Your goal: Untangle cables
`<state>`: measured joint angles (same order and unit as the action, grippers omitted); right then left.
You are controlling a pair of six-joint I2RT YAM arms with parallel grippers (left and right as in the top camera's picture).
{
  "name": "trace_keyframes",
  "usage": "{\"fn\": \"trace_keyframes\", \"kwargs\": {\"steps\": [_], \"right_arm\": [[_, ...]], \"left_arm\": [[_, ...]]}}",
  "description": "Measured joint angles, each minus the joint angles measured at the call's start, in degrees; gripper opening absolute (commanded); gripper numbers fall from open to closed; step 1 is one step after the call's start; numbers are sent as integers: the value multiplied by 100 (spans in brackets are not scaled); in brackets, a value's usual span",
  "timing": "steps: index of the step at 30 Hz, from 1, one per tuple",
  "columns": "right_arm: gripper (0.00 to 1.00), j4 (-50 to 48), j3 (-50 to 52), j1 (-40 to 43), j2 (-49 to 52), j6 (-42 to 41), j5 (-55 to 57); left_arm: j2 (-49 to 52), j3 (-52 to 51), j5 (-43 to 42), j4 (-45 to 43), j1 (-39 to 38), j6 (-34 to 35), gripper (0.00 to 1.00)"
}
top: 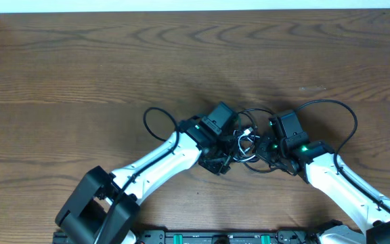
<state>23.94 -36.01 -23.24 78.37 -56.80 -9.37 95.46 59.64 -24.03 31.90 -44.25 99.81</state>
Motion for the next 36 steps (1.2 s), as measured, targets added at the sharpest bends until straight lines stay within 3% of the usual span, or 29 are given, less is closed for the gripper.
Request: {"fn": "trace_keyframes", "kwargs": {"steps": [14,15,17,22,24,32,36], "right_arm": [[1,7,7,15,0,-2,-140],[1,4,9,26,0,-2,-136],[1,7,9,31,0,-2,-129],[1,7,9,31,0,-2,-142],[1,7,9,31,0,-2,-146],[1,306,9,31,0,39,-229],[1,887,-9,31,0,94,-52]], "left_arm": [[116,0,452,-229,-238,704,38],[197,0,457,-308,-240,717,36],[356,0,468,-459,-243,765,23],[479,0,446,-516,-247,802,19],[479,0,450,-516,-247,828,8],[479,0,586,-525,-192,522,7],[479,-2,155,-874,199,98,7]]}}
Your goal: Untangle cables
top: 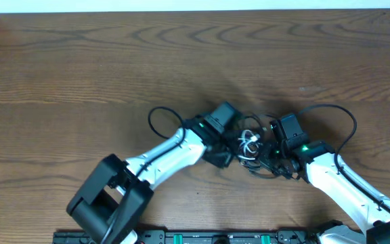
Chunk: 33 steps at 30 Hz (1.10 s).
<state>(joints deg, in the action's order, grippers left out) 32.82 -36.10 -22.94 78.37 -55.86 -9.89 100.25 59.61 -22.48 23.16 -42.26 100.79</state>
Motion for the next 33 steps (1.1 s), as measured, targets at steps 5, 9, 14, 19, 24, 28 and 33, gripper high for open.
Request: {"fn": "trace_keyframes", "kwargs": {"steps": [5,9,14,19,24,28,33], "right_arm": [[1,599,-52,-35,0,131,417],[1,664,-195,-81,-15,197,605],[1,739,-341,-26,-63,251,841],[1,1259,33,780,35,254,1738],[1,1097,48,1366,42,420,1867],[1,345,57,1493,44,1213,1134],[1,-1071,59,1421,44,2577,-935]], "left_arm": [[-166,-2,-791,-356,774,-682,7],[-474,-2,-1200,-341,1200,-1141,8],[-876,-9,-1421,-302,1722,-1650,7],[-1405,-7,-1084,-378,2833,-1998,8],[-1624,-7,-1377,-363,3368,-2409,8],[-1626,-4,-1552,142,3447,-2889,16],[-1626,-4,-1663,511,3150,-3534,57]]}}
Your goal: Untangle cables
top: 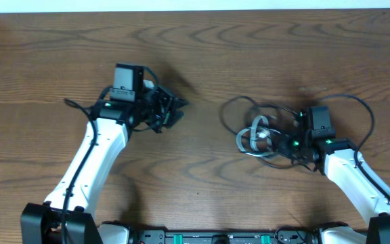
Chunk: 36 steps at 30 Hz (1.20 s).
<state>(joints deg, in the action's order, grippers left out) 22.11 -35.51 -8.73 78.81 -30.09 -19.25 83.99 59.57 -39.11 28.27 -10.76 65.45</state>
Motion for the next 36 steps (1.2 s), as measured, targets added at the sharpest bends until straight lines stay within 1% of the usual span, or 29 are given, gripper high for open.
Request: {"fn": "trace_keyframes", "kwargs": {"steps": [1,2,7,12,15,17,19,23,29,32,36], "right_arm": [[1,-247,-2,-55,0,216,-363],[1,-474,0,-105,0,391,-662],[1,-1196,0,-444,0,901,-1453],[1,-1298,0,-686,0,824,-1370],[1,-1298,0,-846,0,682,-966],[1,-1283,0,-922,0,562,-667],[1,-1274,0,-986,0,431,-341],[1,-1276,0,-1043,0,302,-13],[1,-1165,0,-1043,0,210,157],[1,-1082,0,-1043,0,199,210],[1,-1064,0,-1043,0,197,232]], "left_arm": [[0,0,-13,4,-83,-103,61],[0,0,-13,2,-179,-254,62],[0,0,-20,35,-490,-715,62],[2,0,-4,505,-671,-883,62],[9,2,35,1102,-861,-837,62],[35,2,85,1572,-1032,-662,62],[68,2,153,1825,-1209,-448,62],[109,2,378,1849,-1657,122,62],[118,2,1069,1836,-2253,1443,62],[210,2,1281,1543,-2404,2026,62],[614,2,1381,660,-2559,2409,62]]}}
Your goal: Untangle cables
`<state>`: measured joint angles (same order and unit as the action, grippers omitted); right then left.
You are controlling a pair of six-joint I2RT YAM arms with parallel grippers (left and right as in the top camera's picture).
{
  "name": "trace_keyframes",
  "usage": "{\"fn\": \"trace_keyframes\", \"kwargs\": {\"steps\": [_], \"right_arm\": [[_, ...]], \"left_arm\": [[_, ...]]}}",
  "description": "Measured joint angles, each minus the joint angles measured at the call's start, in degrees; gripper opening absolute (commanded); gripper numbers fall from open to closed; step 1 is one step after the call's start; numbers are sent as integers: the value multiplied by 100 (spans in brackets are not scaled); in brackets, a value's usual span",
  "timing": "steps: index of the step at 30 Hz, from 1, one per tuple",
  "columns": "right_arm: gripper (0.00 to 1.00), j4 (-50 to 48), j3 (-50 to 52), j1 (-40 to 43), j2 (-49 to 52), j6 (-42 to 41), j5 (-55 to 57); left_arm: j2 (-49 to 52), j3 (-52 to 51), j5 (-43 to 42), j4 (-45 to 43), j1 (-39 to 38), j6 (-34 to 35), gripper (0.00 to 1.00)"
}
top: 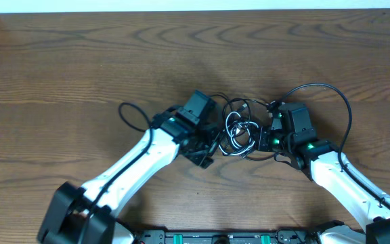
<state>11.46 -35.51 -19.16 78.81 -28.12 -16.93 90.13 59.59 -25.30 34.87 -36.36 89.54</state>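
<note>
A tangle of cables [239,130] lies at the table's middle: thin black cords wound around pale grey-white loops [234,125]. My left gripper [213,139] reaches in from the lower left and meets the tangle's left edge. On the right edge, my right gripper [261,139] points left into the cords. The fingers of both are buried among black cords, so their state does not show. Only the overhead view is given.
A black cord loop [126,114] hangs beside the left wrist. A larger black loop [344,108] arcs from the right wrist. The brown wooden table [195,54] stretches behind, and a rail with green marks [222,237] runs along the front edge.
The left gripper was far left with a black cord bundle, the right further right by the grey loops. Both are now back at the middle, with all cords in one tangle between them.
Both grippers first sat at the central tangle, facing each other, and stayed there a moment later. Then they stood wide apart, black cords with the left and grey-white loops with the right. Now they meet again at one clump in the middle.
</note>
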Motion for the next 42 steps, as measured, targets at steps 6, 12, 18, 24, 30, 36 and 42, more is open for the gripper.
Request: {"fn": "trace_keyframes", "kwargs": {"steps": [6,12,18,24,30,36,42], "right_arm": [[1,26,0,-4,0,-11,7],[1,96,0,-4,0,-11,22],[1,160,0,-4,0,-11,52],[1,315,0,-4,0,-13,22],[1,643,0,-4,0,39,15],[2,1370,-7,-4,0,516,28],[3,1725,-11,-39,0,748,520]], "left_arm": [[671,0,-142,-345,-249,535,61],[1182,0,-203,-566,-439,1117,61],[1471,0,-243,-855,-474,1370,43],[1676,0,-221,-898,-474,1541,8],[1681,0,-116,-894,-474,1421,7],[1670,0,-186,-857,-212,1021,7],[1209,-2,-778,-1145,535,461,7]]}}
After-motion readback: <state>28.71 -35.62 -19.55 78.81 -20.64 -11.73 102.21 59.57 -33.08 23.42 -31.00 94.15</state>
